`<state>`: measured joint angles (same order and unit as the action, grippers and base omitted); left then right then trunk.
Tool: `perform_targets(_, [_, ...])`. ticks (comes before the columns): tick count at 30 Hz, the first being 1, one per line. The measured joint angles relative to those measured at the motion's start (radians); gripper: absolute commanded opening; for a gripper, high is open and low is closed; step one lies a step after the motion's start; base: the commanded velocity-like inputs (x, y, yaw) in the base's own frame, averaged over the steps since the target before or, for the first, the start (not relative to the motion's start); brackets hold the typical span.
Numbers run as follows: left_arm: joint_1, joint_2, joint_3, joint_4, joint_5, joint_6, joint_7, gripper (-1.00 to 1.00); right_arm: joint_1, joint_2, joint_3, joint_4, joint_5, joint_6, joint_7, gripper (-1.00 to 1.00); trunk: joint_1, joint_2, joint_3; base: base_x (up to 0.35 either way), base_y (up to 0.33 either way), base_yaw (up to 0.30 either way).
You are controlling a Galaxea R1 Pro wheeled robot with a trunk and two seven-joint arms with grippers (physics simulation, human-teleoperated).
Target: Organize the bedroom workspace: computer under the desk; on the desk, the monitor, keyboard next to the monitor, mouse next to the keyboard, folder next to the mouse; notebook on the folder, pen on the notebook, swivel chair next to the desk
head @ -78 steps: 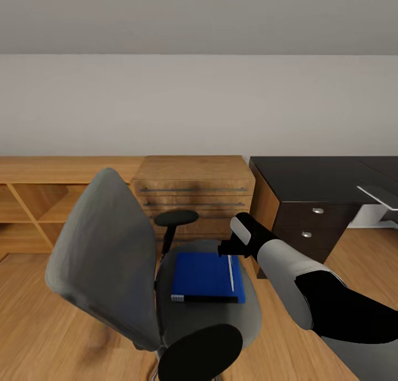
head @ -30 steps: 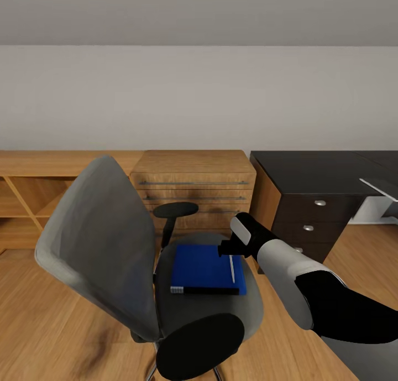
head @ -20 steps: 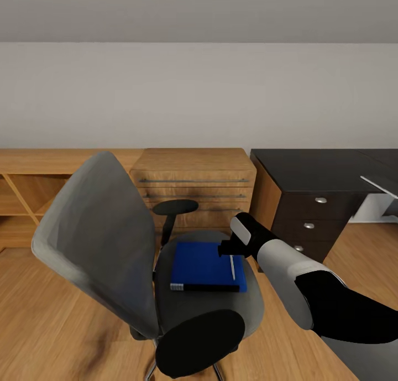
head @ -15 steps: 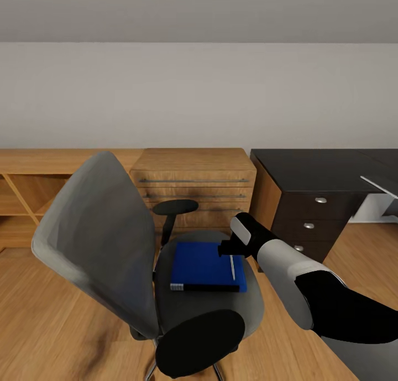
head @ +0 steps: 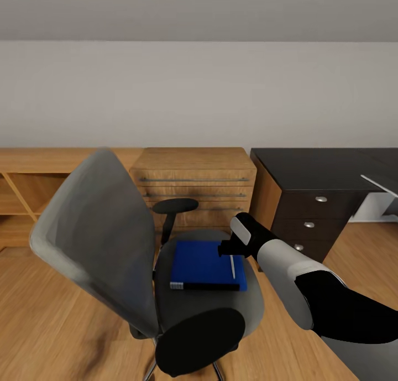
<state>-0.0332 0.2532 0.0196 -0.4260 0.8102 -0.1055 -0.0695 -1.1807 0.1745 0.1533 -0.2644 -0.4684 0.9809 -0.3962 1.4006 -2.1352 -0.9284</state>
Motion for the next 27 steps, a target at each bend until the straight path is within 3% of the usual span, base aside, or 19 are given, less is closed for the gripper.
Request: perform_targets(27, [0.000, 0.000, 0.000, 0.000, 0.000, 0.001, 0.000, 1.00, 0.000, 0.000, 0.000, 0.001, 0.000, 0.000, 0.002, 1.00, 0.008, -0.014, -0.006, 0.000, 0.000, 0.000])
